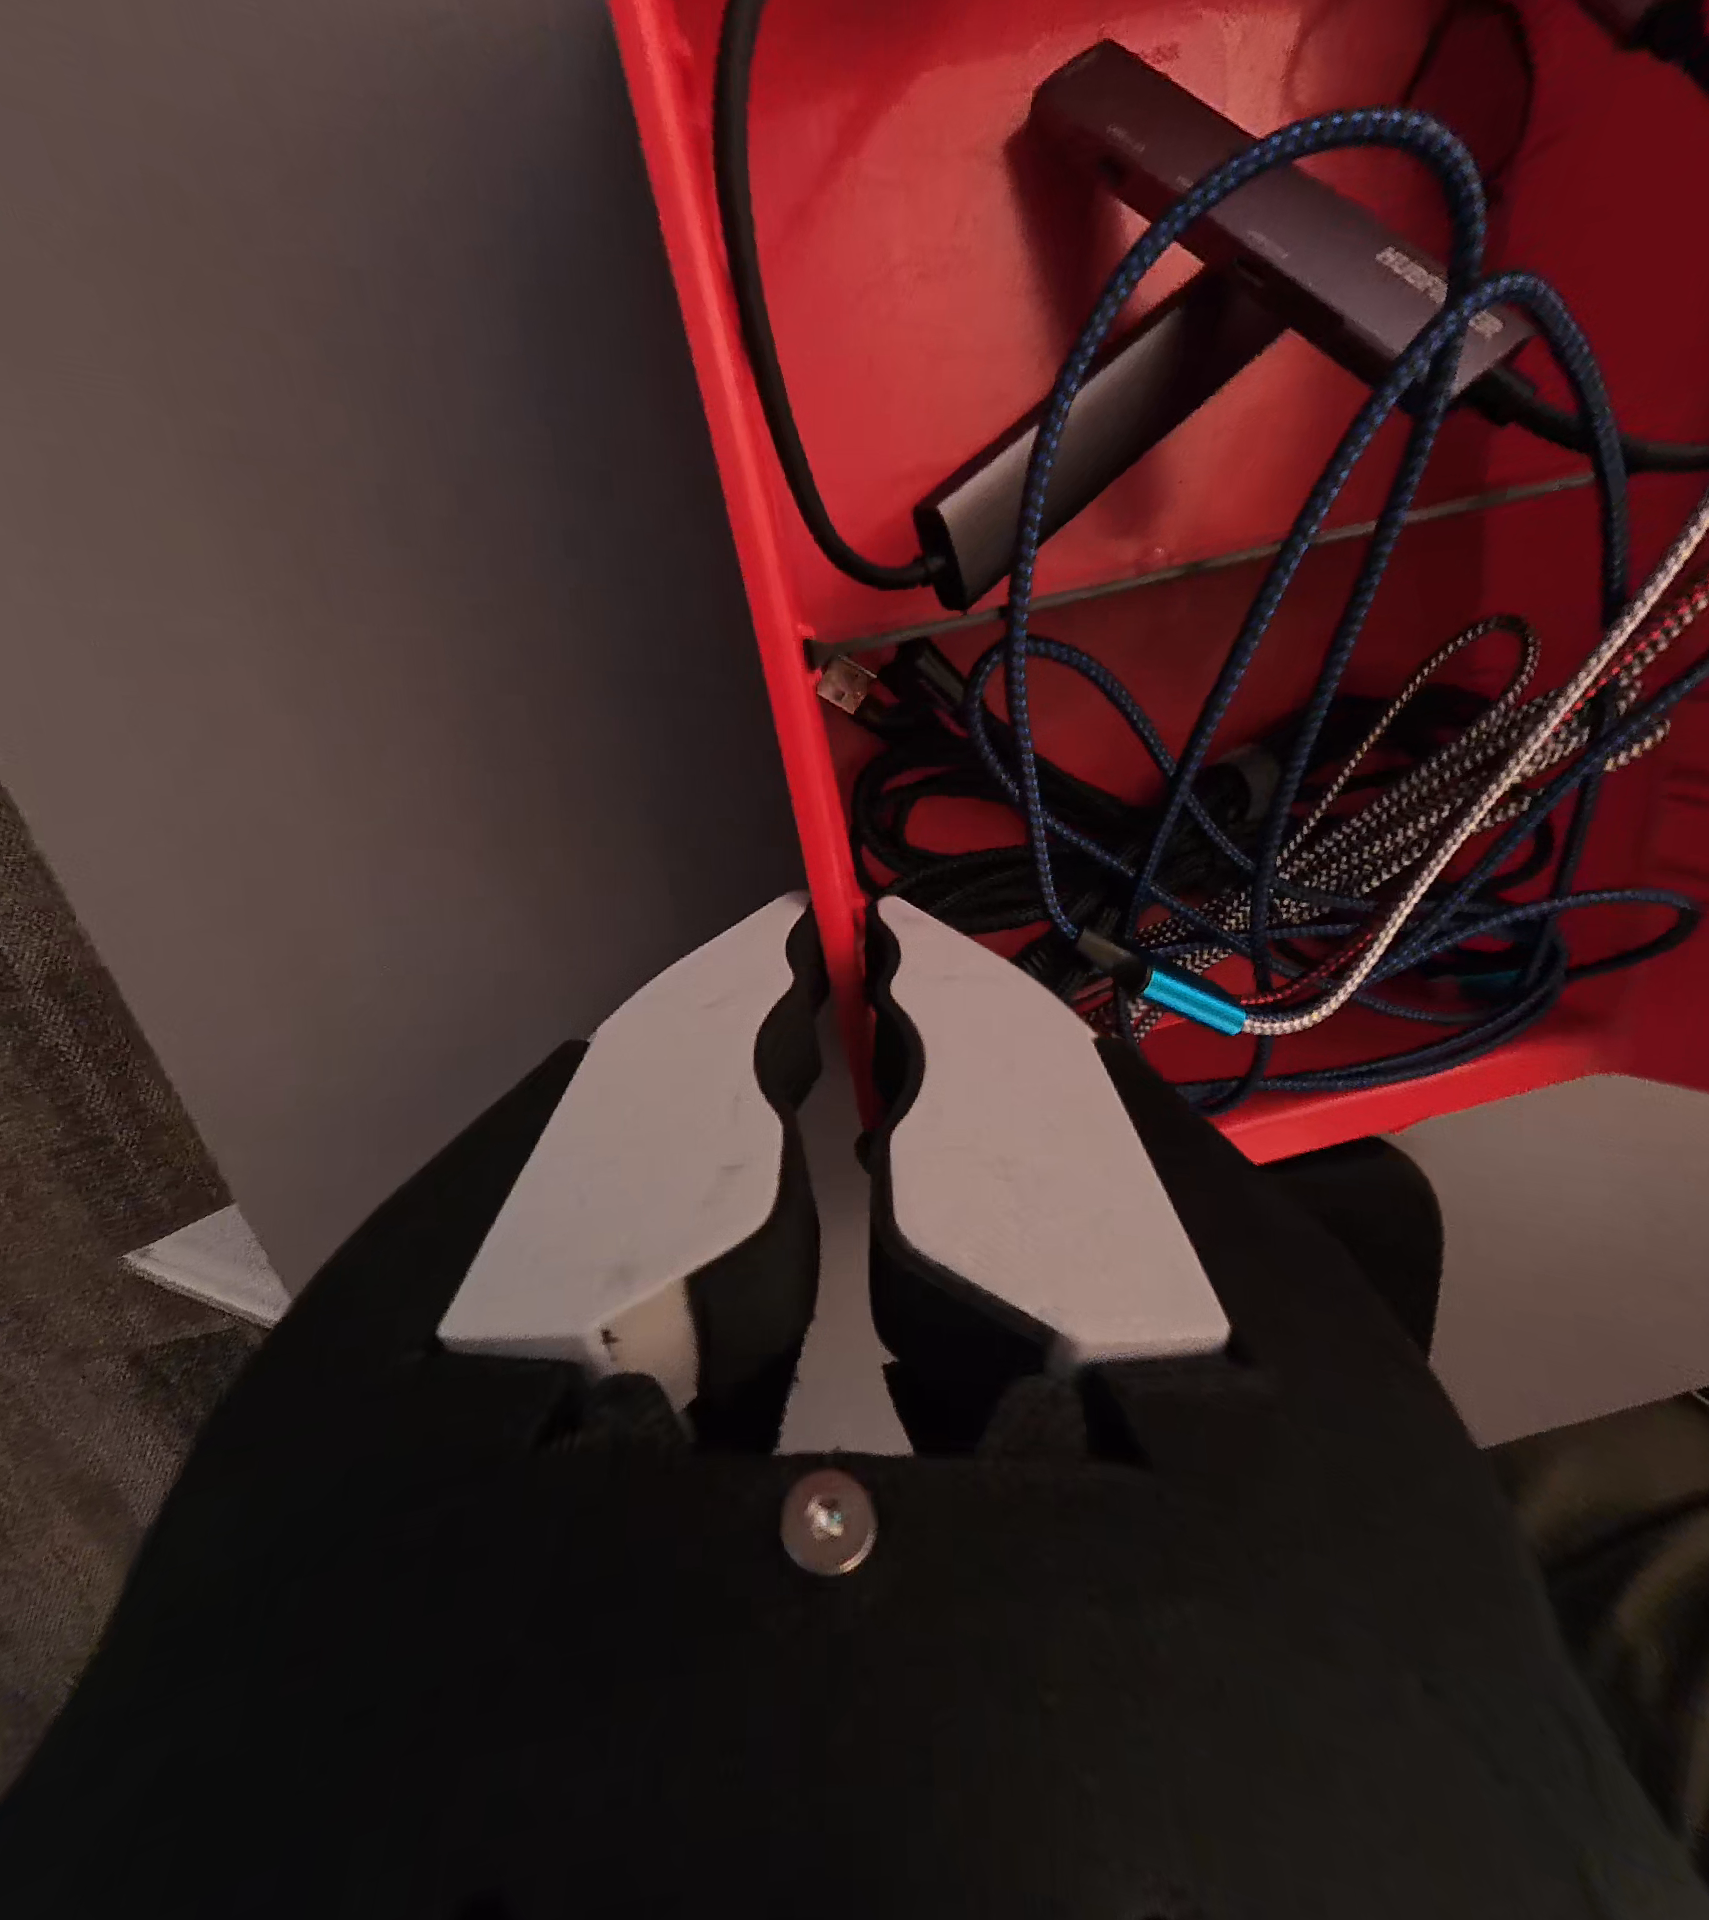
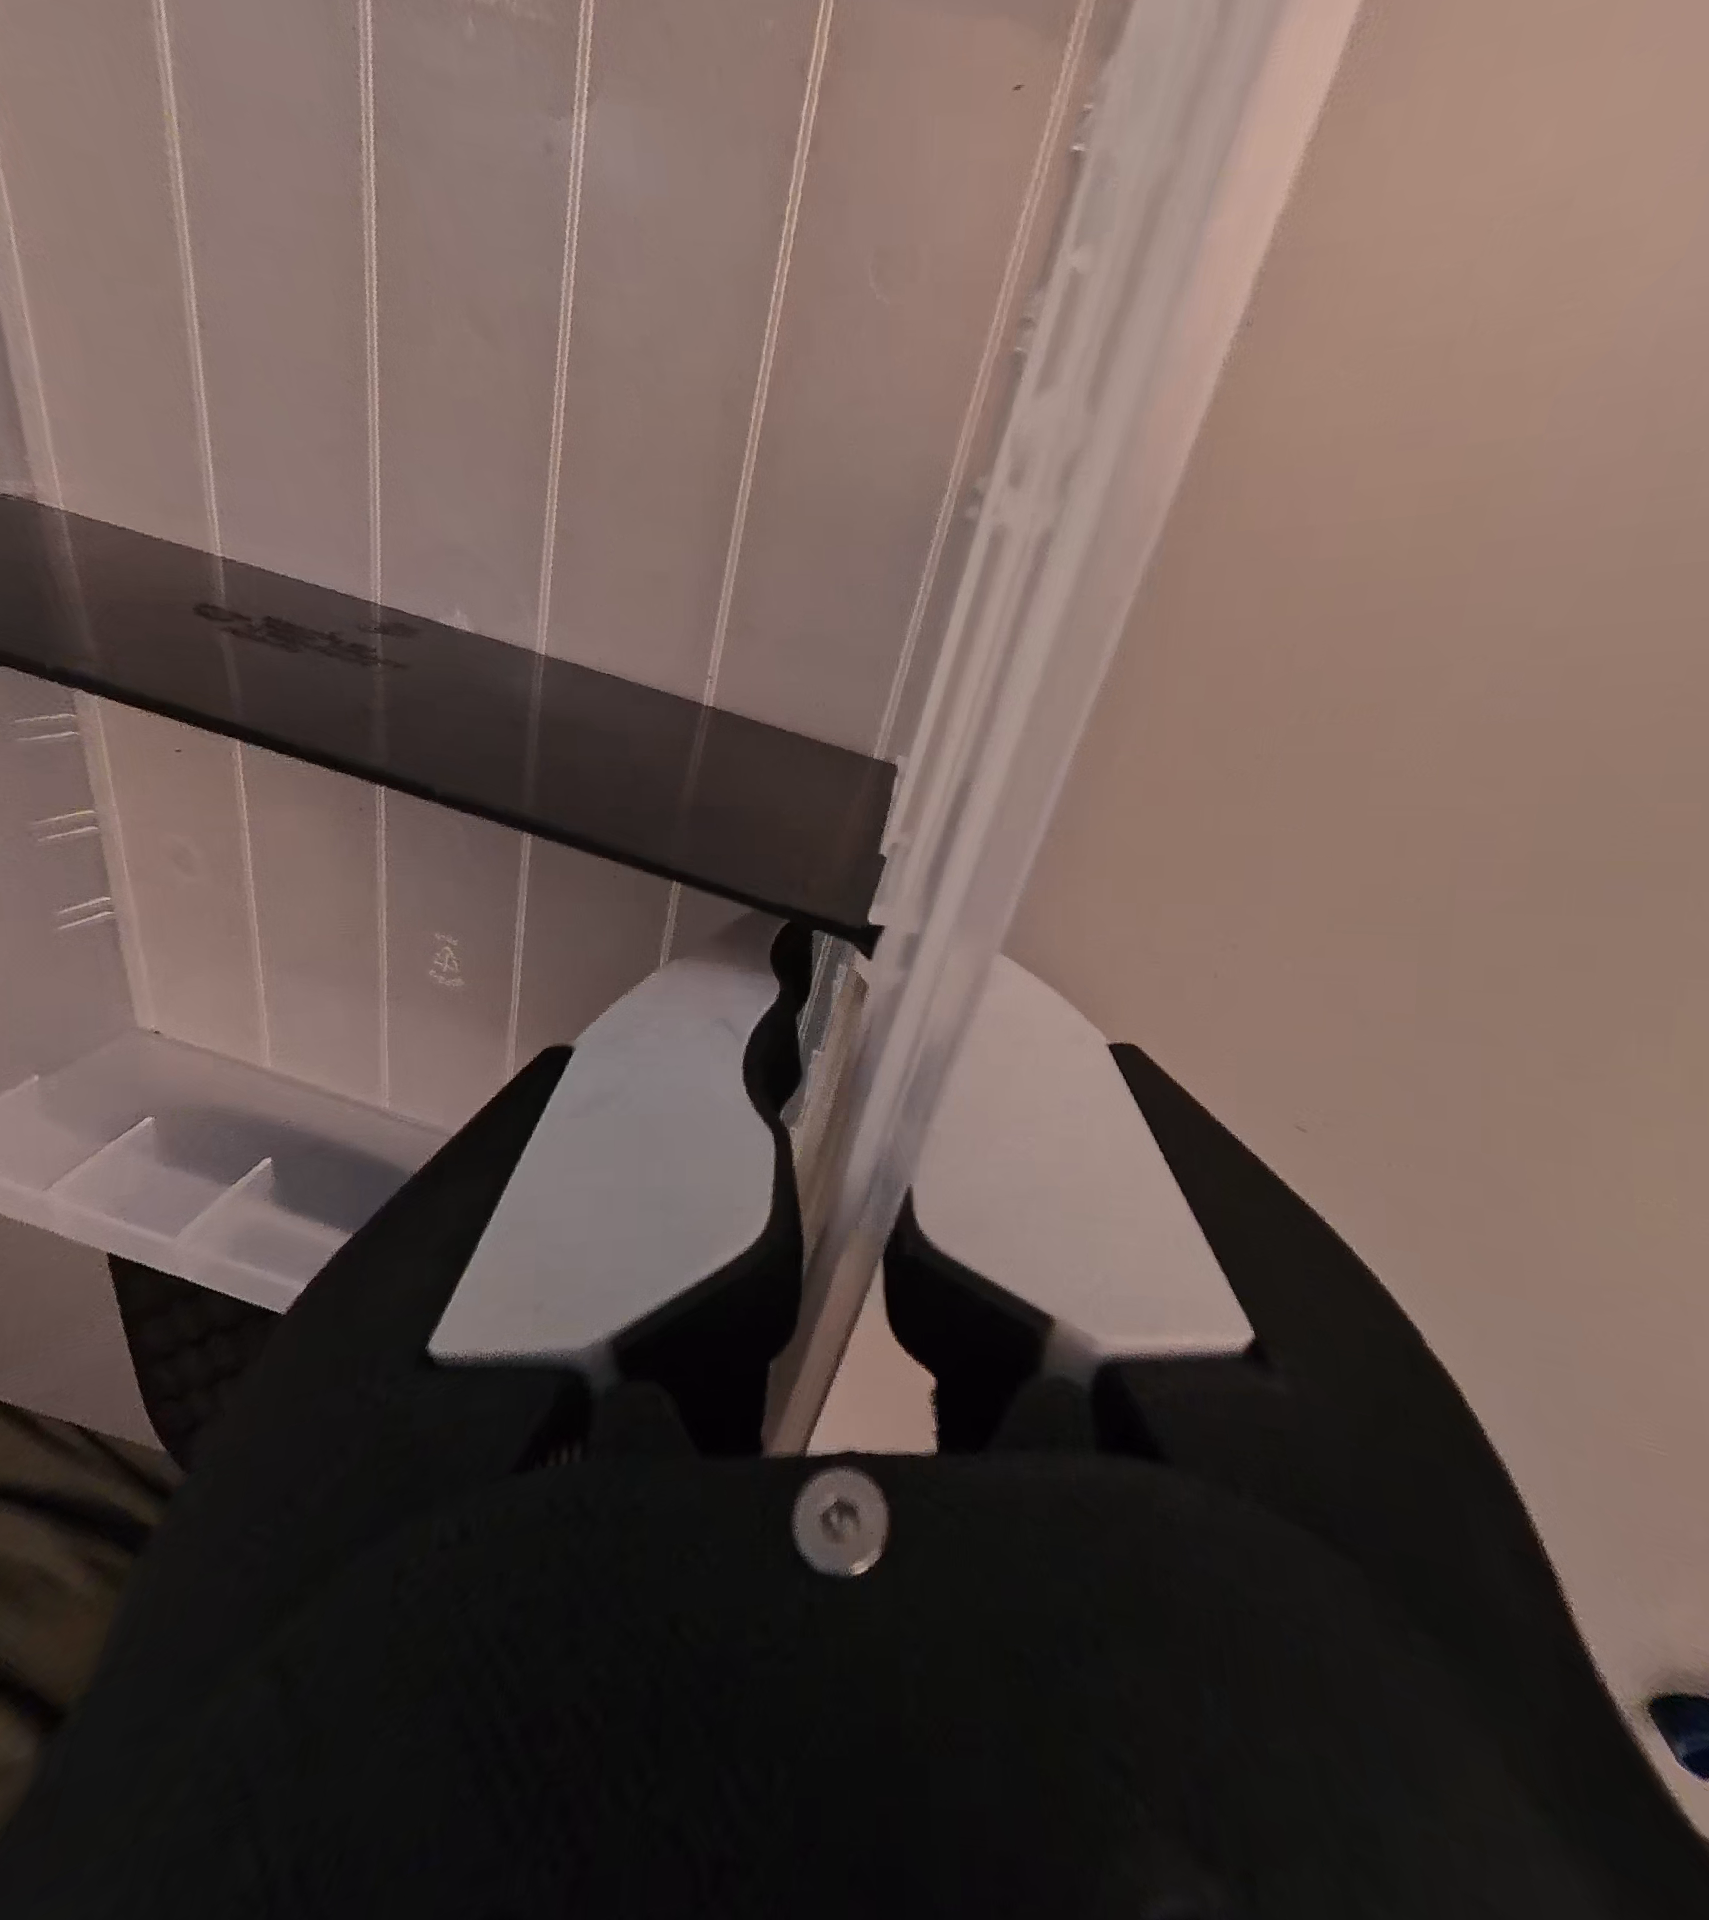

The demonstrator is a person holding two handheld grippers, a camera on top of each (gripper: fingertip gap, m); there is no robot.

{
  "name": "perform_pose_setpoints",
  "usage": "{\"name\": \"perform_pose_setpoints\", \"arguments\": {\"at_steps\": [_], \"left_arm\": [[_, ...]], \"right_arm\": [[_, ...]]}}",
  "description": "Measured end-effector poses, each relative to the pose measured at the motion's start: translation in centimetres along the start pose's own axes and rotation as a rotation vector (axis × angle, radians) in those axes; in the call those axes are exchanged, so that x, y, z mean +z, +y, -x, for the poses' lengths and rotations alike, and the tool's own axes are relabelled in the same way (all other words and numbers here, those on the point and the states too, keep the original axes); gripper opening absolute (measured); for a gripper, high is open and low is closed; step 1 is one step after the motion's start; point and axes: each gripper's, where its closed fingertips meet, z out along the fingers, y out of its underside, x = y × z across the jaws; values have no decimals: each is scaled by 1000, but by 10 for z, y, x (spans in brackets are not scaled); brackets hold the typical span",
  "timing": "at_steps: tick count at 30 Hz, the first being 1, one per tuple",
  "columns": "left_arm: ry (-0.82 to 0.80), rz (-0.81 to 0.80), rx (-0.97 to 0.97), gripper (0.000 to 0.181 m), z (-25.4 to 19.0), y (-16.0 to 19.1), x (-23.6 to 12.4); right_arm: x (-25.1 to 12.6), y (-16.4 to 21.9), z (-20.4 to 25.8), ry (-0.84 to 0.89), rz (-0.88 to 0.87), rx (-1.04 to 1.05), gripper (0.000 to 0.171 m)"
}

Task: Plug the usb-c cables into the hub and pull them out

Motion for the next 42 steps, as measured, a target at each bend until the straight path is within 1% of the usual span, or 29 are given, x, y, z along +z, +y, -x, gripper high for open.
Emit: {"name": "perform_pose_setpoints", "arguments": {"at_steps": [3,7,10,13,16,19,21,22,23,24,26,27,28,30,33,34,35,36,37,39,40,41,42], "left_arm": [[-8,-21,-22,4,11,2,-2],[21,-64,13,6,11,0,-6],[-3,-167,10,26,15,-9,-24],[-13,-335,59,38,3,-20,-56],[38,-523,201,40,-39,-28,-86],[116,-701,359,54,-92,-33,-103],[230,-823,419,87,-129,-34,-111],[298,-858,434,88,-144,-33,-110],[349,-867,449,88,-154,-31,-107],[358,-853,451,88,-158,-33,-99],[286,-769,433,84,-152,-41,-76],[269,-723,436,76,-151,-44,-67],[263,-682,444,70,-152,-48,-61],[222,-628,458,59,-154,-59,-58],[79,-503,463,55,-142,-75,-48],[52,-456,457,54,-139,-78,-43],[54,-422,454,53,-139,-81,-39],[81,-409,451,51,-142,-84,-34],[135,-413,446,50,-149,-87,-31],[289,-459,431,55,-165,-89,-26],[355,-501,429,50,-170,-89,-24],[390,-512,437,45,-171,-90,-20],[379,-477,406,53,-164,-91,-14]], "right_arm": [[0,0,1,-20,-3,13,16],[-1,0,5,-67,-17,55,23],[-8,1,6,-108,-39,112,32],[-23,0,-2,-59,-95,128,33],[-46,-5,-9,19,-187,143,36],[-80,-15,-11,107,-318,141,36],[-108,-26,-6,172,-438,97,36],[-124,-33,-2,214,-517,51,36],[-142,-42,5,258,-607,-7,36],[-161,-51,13,301,-705,-70,36],[-199,-66,32,373,-921,-166,44],[-217,-71,42,389,-1029,-190,47],[-233,-74,52,393,-1130,-204,51],[-256,-77,74,381,-1308,-237,64],[-283,-75,98,425,-1531,-303,62],[-288,-75,104,440,-1572,-322,58],[-290,-75,109,441,-1585,-338,54],[-288,-76,113,432,-1578,-350,54],[-285,-79,116,420,-1562,-358,54],[-280,-83,119,420,-1549,-369,54],[-278,-84,120,423,-1549,-373,54],[-276,-86,121,418,-1543,-375,54],[-273,-88,122,405,-1534,-376,54]]}}
